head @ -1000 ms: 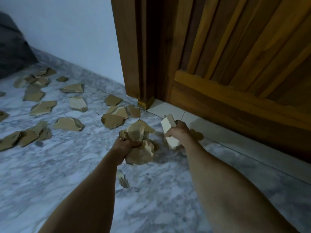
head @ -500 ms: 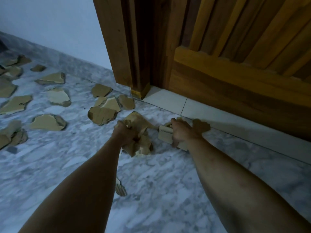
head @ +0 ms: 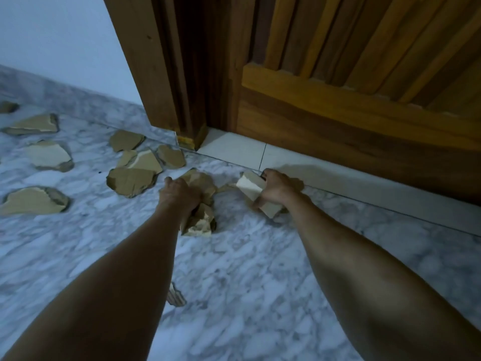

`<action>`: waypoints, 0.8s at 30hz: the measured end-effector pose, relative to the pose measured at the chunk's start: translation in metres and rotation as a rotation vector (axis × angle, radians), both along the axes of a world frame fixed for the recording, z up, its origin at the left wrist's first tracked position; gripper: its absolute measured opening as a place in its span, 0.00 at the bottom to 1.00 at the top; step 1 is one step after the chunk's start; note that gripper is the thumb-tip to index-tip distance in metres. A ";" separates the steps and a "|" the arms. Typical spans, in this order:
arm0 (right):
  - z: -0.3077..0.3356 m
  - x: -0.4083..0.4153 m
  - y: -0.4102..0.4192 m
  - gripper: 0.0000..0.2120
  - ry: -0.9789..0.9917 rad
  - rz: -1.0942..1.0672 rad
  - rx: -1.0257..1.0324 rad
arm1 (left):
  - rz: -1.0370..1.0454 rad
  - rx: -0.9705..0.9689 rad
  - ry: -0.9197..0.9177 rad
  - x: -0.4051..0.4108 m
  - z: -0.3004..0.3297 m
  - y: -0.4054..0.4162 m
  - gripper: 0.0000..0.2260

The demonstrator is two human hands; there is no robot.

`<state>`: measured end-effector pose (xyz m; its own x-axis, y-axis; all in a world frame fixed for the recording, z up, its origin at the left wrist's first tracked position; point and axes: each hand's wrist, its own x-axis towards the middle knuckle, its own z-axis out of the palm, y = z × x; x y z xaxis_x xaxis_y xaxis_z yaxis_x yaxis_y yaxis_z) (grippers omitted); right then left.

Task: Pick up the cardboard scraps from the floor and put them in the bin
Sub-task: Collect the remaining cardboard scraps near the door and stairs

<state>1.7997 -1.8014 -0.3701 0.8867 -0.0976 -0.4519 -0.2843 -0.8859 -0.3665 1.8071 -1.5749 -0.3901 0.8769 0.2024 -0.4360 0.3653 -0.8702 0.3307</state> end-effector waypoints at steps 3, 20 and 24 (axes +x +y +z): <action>0.000 0.006 -0.016 0.42 0.089 -0.101 0.041 | 0.029 -0.046 0.036 0.007 -0.008 0.010 0.34; -0.006 -0.025 -0.025 0.56 0.110 -0.198 -0.094 | 0.084 -0.069 0.021 -0.023 0.003 0.022 0.28; -0.012 -0.048 -0.006 0.50 0.070 -0.289 0.128 | 0.140 -0.245 0.042 -0.042 0.006 0.028 0.26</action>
<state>1.7519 -1.8074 -0.3822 0.7967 -0.2792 -0.5361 -0.5461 -0.7126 -0.4404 1.7653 -1.5465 -0.3838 0.8277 0.2046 -0.5226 0.4944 -0.7063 0.5066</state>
